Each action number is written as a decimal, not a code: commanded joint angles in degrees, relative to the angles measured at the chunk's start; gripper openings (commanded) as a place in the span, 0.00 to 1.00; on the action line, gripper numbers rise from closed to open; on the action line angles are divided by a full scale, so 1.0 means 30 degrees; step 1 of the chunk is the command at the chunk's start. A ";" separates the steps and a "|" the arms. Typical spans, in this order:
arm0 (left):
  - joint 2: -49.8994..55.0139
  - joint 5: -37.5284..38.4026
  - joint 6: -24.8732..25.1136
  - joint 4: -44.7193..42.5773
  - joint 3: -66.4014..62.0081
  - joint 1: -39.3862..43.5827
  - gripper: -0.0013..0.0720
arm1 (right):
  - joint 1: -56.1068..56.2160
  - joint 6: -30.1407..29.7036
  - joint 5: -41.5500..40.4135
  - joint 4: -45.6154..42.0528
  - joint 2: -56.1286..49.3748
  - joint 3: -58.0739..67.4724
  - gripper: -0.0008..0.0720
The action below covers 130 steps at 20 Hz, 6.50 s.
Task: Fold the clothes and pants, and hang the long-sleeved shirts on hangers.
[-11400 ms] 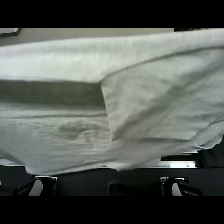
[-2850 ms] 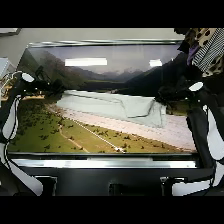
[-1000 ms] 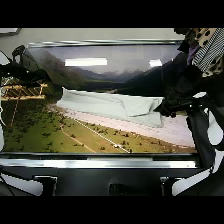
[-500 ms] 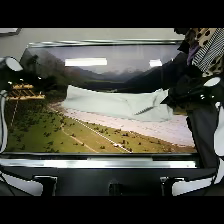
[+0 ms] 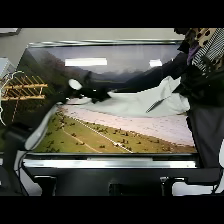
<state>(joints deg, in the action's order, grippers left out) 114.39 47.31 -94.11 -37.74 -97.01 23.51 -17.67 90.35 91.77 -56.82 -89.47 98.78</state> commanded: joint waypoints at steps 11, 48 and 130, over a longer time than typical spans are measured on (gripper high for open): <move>0.6579 -0.1042 -0.4000 0.2310 -0.6994 0.5690 0.04 | -0.0015 0.0962 0.0197 0.0809 0.0138 0.1931 0.06; -0.5588 1.1693 -0.2135 -0.8604 -0.4991 -1.1948 0.04 | 1.5038 0.2266 -1.5424 0.8517 -0.7468 0.1931 0.62; -0.5486 1.3449 -0.1064 -0.8641 -0.4983 -1.0863 0.04 | -0.7854 1.1147 -0.5013 -1.6619 0.8160 -1.1628 0.06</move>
<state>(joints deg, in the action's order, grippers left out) 97.91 87.53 -97.30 -63.66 -111.96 -9.10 -41.30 123.87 77.97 -99.59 -65.08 70.50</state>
